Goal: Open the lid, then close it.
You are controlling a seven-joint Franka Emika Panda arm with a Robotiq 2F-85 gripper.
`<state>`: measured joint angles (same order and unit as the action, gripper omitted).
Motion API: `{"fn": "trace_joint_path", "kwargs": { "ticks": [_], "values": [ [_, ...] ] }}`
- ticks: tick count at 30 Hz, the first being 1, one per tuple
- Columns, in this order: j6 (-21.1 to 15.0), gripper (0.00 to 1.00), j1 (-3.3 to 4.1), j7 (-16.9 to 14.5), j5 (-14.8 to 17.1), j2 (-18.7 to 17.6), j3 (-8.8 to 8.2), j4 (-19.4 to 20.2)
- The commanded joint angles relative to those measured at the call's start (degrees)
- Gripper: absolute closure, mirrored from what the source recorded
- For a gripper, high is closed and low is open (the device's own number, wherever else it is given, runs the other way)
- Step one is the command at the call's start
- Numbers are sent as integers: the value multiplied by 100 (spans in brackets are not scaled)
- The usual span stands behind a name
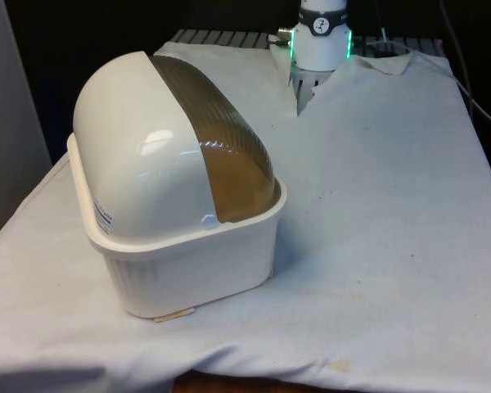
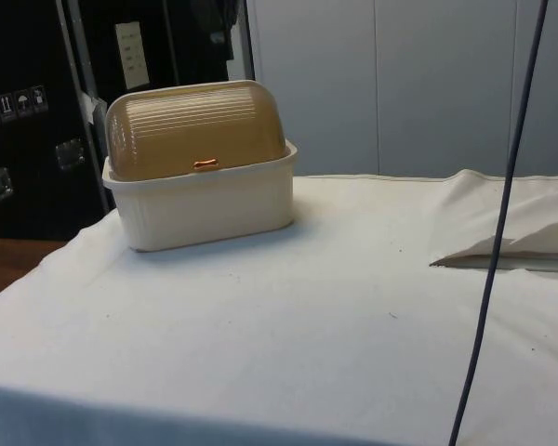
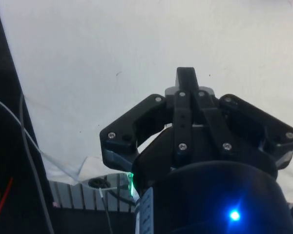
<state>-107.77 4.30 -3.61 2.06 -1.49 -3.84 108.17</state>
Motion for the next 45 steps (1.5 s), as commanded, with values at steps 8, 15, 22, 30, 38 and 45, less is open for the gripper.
{"fn": "trace_joint_path", "kwargs": {
  "ticks": [8, 15, 22, 30, 38, 45],
  "values": [
    [-401, 100, 11, -143, 6, 29, 63, 103],
    [-831, 100, 11, -309, 0, 23, 120, 229],
    [-1163, 100, 11, -435, 0, 11, 166, 338],
    [-1696, 100, 29, -441, -17, -29, 338, 590],
    [-2040, 100, 29, -372, -120, -63, 493, 745],
    [-2378, 100, 23, -350, -350, -52, 602, 968]
  ]
}}
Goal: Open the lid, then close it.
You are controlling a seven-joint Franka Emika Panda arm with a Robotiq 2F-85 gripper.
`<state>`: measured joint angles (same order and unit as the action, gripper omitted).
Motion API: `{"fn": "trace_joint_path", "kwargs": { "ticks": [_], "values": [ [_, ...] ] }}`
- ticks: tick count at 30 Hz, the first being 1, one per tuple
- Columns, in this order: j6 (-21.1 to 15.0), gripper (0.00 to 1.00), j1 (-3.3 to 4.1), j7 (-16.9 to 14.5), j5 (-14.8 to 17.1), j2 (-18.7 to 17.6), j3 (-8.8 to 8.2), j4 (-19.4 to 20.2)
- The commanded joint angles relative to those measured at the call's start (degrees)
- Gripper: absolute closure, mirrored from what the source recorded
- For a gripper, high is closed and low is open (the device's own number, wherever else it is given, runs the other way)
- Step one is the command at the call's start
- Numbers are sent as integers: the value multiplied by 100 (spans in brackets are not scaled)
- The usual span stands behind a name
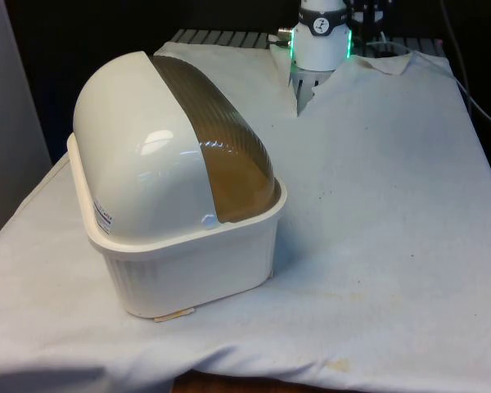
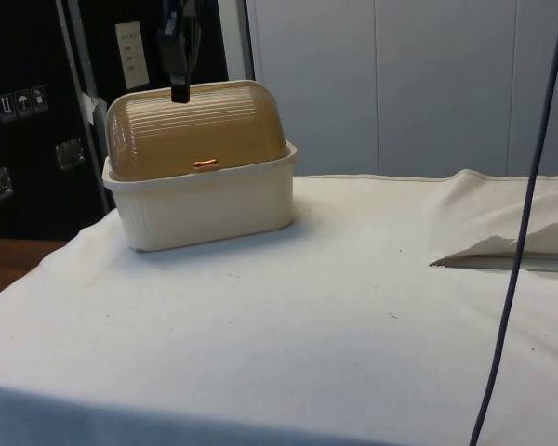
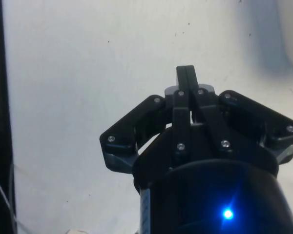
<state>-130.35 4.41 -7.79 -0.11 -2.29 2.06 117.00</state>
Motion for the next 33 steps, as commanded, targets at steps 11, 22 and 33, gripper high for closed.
{"fn": "trace_joint_path", "kwargs": {
  "ticks": [11, 22, 33],
  "values": [
    [-395, 100, 11, 241, -533, 97, 86, 447],
    [-739, 100, 0, 487, -911, 23, 103, 722],
    [-1049, 100, -6, 865, -1352, -223, 46, 808]
  ]
}}
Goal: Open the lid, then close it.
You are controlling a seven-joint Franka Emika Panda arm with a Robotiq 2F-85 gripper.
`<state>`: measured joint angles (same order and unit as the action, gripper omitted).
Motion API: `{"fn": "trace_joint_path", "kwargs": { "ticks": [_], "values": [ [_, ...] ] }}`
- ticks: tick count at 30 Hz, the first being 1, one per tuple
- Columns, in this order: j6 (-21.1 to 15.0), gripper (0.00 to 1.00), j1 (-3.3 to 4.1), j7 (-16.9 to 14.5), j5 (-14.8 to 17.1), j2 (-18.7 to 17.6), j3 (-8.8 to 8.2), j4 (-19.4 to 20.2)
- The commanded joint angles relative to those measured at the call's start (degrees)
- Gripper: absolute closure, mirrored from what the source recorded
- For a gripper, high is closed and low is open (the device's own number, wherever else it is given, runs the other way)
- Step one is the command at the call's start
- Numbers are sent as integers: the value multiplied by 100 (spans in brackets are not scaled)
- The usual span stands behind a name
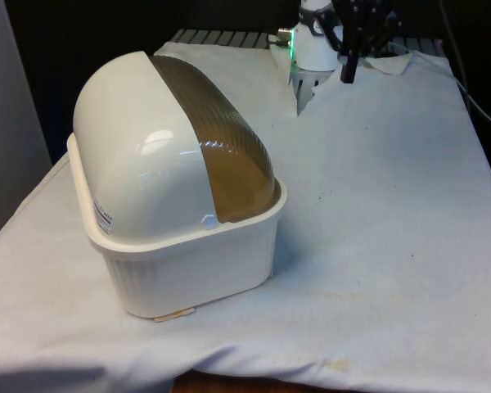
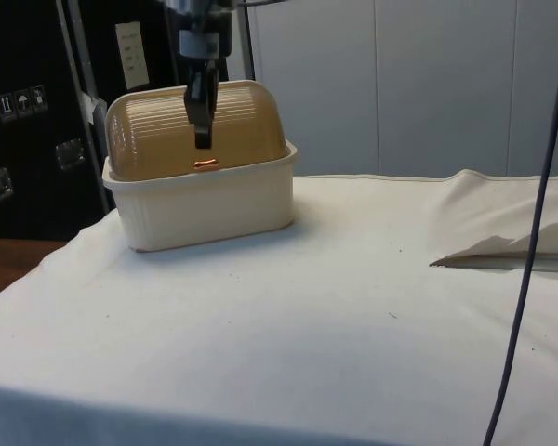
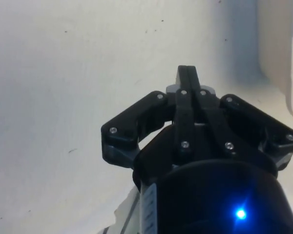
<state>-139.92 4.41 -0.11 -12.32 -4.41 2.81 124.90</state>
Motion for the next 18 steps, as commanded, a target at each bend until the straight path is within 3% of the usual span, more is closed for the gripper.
{"fn": "trace_joint_path", "kwargs": {
  "ticks": [1, 3, 6, 10, 11, 12, 18],
  "values": [
    [-103, 100, -6, 126, -183, -34, -34, 11],
    [-40, 100, -6, 63, -97, -34, -11, 0],
    [-183, 100, 0, 304, -430, -143, -69, -11],
    [-258, 100, 6, 458, -647, -258, -80, -57],
    [-206, 100, -6, 372, -527, -229, -52, -34],
    [-275, 100, 6, 493, -699, -286, -80, -69],
    [-372, 100, 11, 745, -1054, -481, -109, -160]
  ]
}}
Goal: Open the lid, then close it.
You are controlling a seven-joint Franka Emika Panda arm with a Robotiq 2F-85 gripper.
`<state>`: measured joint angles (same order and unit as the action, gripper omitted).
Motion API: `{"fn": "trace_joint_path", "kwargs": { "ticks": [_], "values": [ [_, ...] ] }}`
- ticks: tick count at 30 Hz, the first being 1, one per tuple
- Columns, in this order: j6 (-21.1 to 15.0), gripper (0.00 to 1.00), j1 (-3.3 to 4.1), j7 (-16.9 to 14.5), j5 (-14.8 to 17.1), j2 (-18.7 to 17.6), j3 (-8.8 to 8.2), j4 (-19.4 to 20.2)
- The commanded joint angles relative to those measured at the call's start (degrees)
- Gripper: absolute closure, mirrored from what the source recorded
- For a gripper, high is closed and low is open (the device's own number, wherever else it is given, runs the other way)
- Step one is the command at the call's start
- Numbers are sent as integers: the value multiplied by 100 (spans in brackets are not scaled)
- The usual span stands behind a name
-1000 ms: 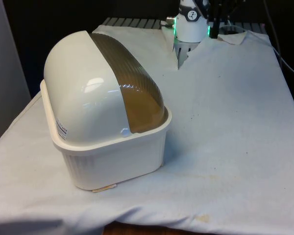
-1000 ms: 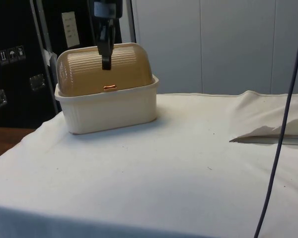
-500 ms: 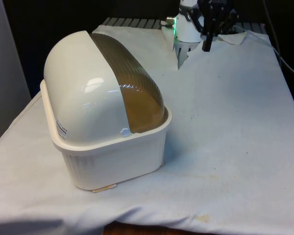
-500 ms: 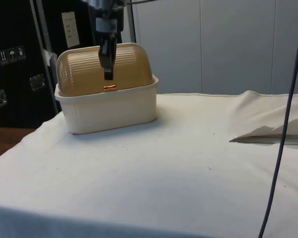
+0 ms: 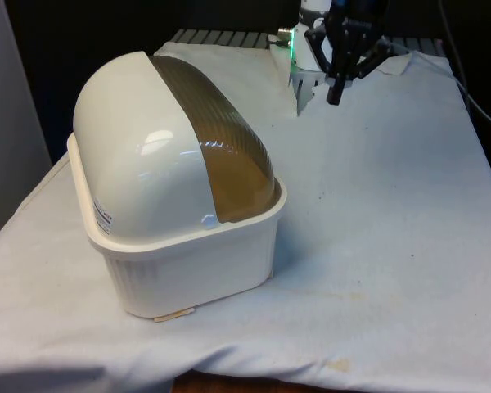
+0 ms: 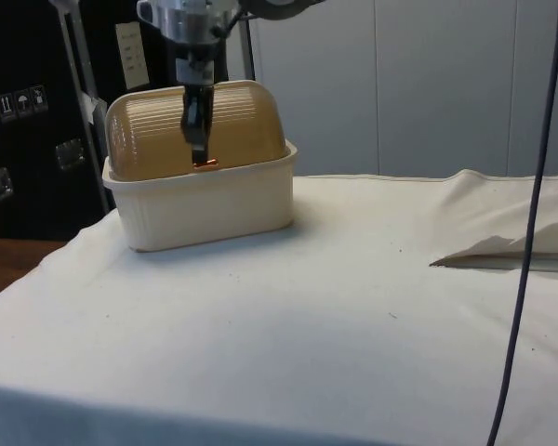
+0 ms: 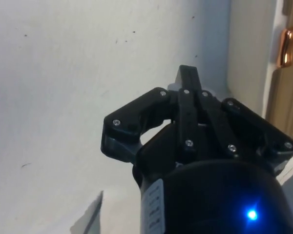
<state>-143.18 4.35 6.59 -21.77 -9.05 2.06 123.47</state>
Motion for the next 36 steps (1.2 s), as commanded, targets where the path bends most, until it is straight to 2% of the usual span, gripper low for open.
{"fn": "trace_joint_path", "kwargs": {
  "ticks": [1, 2, 3, 4, 12, 13, 14, 22, 23, 24, 32, 33, 34, 36],
  "values": [
    [-57, 100, 17, 109, -160, -46, -40, -34],
    [-63, 100, 17, 149, -218, -74, -40, -46],
    [-6, 100, 0, 74, -115, -57, 0, -34],
    [-63, 100, 17, 183, -269, -103, -40, -63],
    [40, 100, 23, 453, -756, -160, -86, -115],
    [6, 100, 0, 372, -619, -172, -46, -103],
    [74, 100, 23, 504, -854, -160, -92, -120],
    [206, 100, 29, 710, -1243, -166, -103, -149],
    [155, 100, 0, 642, -1140, -172, -74, -126],
    [241, 100, 29, 779, -1352, -166, -103, -155],
    [361, 100, 34, 1129, -1845, -189, -97, -178],
    [315, 100, 6, 1060, -1759, -178, -69, -143],
    [372, 100, 34, 1169, -1896, -189, -97, -178],
    [401, 100, 40, 1266, -2028, -206, -92, -189]
  ]
}}
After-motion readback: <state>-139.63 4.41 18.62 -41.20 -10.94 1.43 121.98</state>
